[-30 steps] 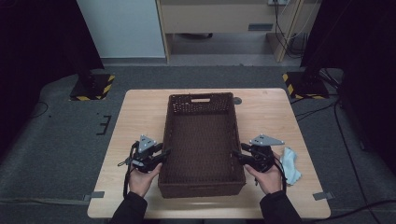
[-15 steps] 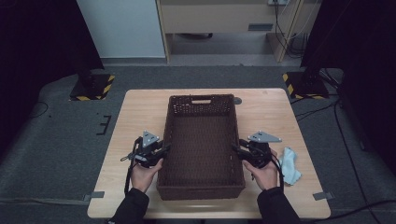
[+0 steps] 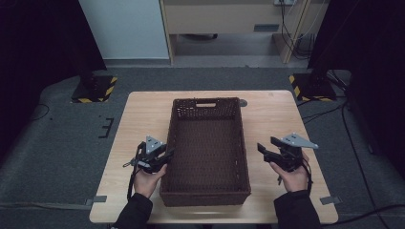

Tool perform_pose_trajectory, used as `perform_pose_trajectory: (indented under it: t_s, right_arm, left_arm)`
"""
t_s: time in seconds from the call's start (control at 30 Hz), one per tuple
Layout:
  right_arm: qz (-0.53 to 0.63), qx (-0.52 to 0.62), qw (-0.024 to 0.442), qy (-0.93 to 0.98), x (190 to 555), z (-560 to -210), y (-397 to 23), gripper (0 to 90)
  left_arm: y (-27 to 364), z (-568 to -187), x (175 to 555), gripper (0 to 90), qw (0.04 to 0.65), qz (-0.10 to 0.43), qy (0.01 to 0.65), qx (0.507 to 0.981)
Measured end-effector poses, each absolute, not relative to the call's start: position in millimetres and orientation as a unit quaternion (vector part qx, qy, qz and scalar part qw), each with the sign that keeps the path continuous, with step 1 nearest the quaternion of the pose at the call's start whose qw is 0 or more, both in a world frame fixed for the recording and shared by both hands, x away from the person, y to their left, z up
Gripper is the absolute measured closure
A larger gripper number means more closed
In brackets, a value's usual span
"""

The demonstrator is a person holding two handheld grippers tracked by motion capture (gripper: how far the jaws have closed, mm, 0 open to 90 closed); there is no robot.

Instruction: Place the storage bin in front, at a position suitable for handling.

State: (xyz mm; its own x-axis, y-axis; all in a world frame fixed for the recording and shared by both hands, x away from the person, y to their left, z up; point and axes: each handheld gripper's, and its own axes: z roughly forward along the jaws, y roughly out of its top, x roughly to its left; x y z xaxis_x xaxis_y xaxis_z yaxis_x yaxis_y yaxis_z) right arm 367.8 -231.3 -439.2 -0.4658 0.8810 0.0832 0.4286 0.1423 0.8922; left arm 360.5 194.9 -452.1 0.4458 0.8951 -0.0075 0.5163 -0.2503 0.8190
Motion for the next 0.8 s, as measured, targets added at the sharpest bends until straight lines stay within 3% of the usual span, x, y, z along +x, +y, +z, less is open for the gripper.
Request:
perform_pose_trajectory:
  t_s: [0.53,0.8]
  right_arm:
    - [0.366,0.550,0.292,0.692,347.7,-486.0,-310.6,36.8]
    - [0.328,0.580,0.268,0.696,348.1,-507.9,-322.2,39.0]
  left_arm:
    - [195.8,-452.7,361.1,60.9,0.394,0.236,0.478,0.749]
    - [195.9,-452.8,361.2,60.6,0.394,0.235,0.479,0.749]
